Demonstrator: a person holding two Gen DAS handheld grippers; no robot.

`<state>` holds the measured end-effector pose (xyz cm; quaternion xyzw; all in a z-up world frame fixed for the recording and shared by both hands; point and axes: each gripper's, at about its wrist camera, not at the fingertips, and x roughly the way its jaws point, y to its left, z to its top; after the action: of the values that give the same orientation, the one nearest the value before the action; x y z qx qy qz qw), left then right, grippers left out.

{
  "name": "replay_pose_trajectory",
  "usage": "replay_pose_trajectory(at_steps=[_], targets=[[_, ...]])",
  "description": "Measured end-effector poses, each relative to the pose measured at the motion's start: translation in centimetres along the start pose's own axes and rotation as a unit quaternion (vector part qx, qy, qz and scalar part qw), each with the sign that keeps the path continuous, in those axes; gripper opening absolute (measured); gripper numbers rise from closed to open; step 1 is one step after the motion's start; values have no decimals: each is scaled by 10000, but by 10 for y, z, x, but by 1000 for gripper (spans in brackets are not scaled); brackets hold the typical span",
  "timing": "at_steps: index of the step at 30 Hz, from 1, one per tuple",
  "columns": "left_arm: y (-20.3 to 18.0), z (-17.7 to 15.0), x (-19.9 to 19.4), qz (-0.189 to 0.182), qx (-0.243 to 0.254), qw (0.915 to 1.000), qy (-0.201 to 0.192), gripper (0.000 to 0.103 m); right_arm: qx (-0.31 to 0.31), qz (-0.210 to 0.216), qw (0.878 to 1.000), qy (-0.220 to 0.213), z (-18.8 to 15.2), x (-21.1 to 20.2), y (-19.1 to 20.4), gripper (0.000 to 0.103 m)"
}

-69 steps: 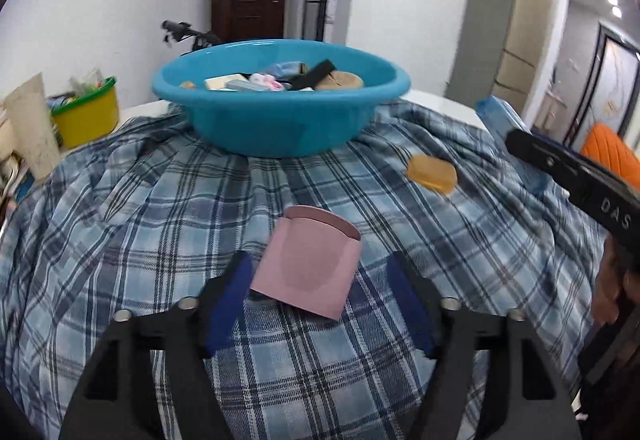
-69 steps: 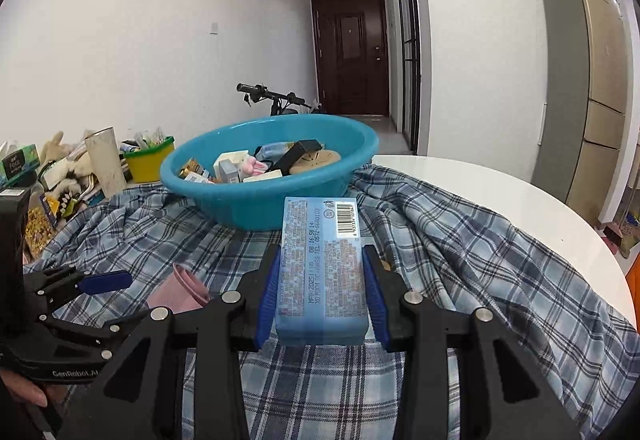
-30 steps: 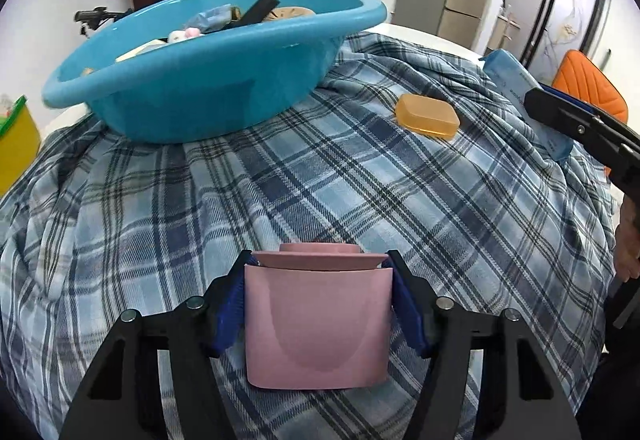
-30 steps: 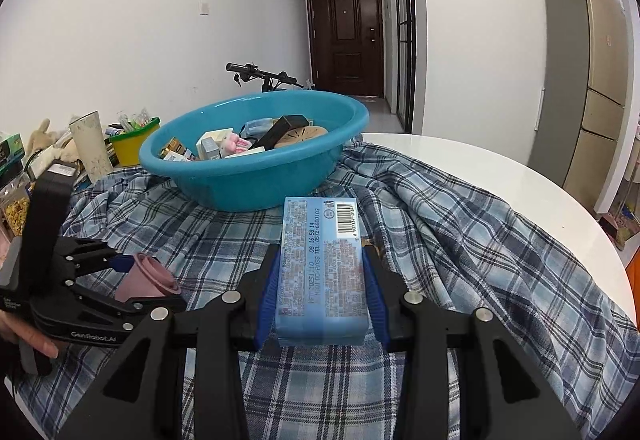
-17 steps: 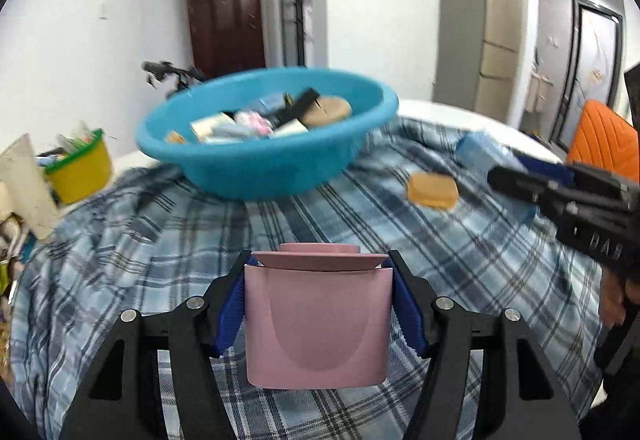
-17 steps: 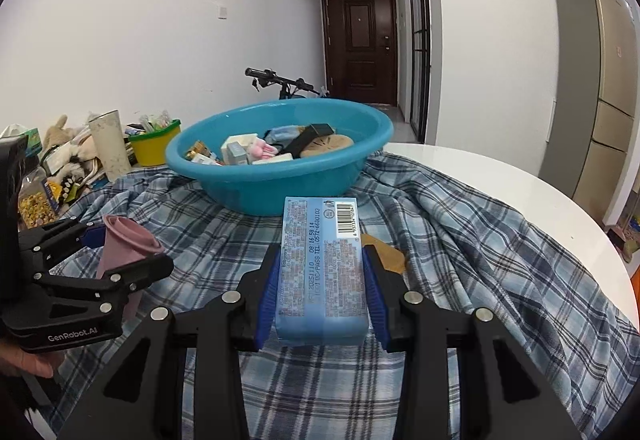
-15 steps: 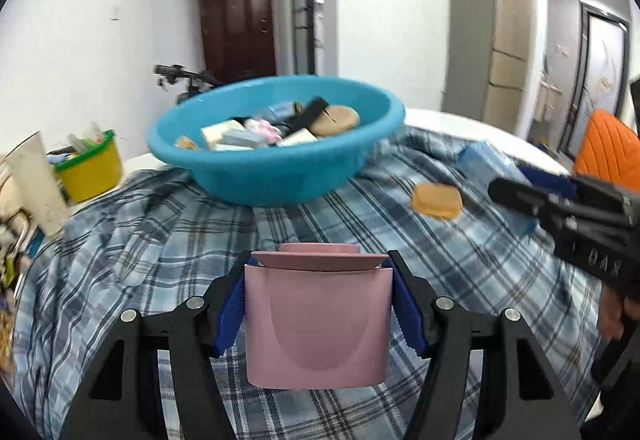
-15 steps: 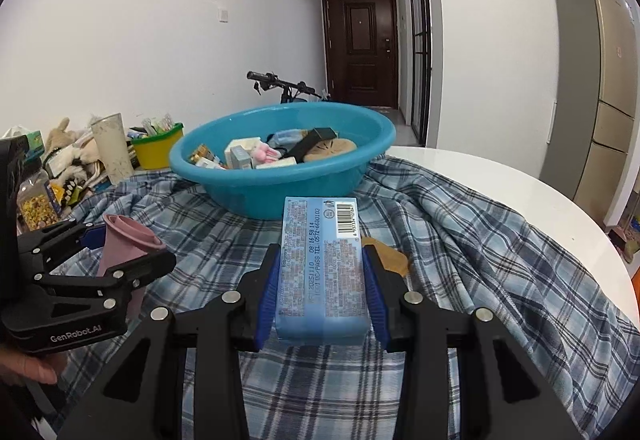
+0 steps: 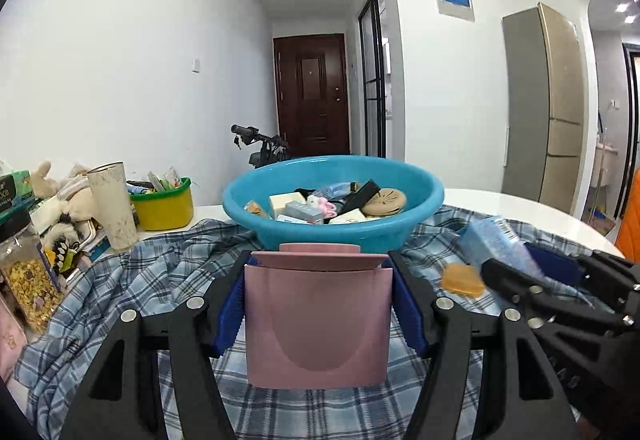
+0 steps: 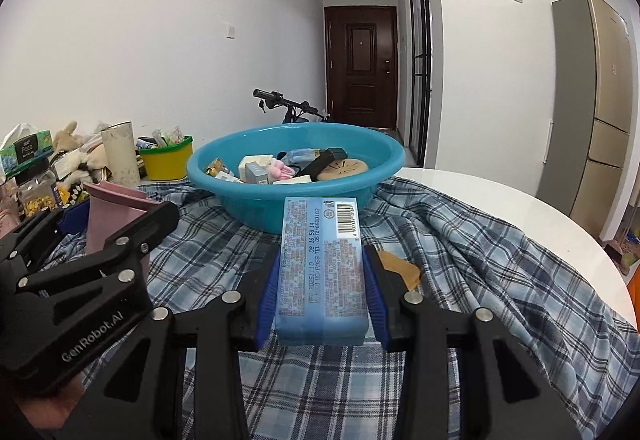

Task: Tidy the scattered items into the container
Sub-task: 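Carry the pink item and blue box toward the turquoise basin with both tools, then move the left tool over the basin while the right tool holds the blue box above it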

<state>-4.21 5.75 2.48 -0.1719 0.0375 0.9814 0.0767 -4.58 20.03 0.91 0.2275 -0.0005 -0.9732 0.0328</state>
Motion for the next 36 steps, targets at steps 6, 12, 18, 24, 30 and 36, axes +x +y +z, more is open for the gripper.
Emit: replay_pose_trajectory(at_steps=[6, 12, 18, 24, 30, 36], targets=[[-1, -2, 0, 5, 28, 10000, 26, 67, -17, -3, 10000, 0, 1, 0, 1, 38], [-1, 9, -2, -26, 67, 10000, -31, 67, -38, -71, 9997, -251, 17, -8, 1, 38], [4, 39, -12, 7, 41, 9991, -424, 67, -20, -157, 9973, -711, 47, -24, -2, 38], [6, 76, -20, 7, 19, 9969, -785, 67, -167, -223, 9929, -1153, 82, -38, 0, 38], [11, 113, -21, 113, 70, 9942, -1065, 67, -189, -208, 9877, -1538, 119, -48, 2, 38], [22, 146, -29, 77, -81, 9902, -1390, 67, -161, -306, 9823, -1839, 140, -59, 4, 38]])
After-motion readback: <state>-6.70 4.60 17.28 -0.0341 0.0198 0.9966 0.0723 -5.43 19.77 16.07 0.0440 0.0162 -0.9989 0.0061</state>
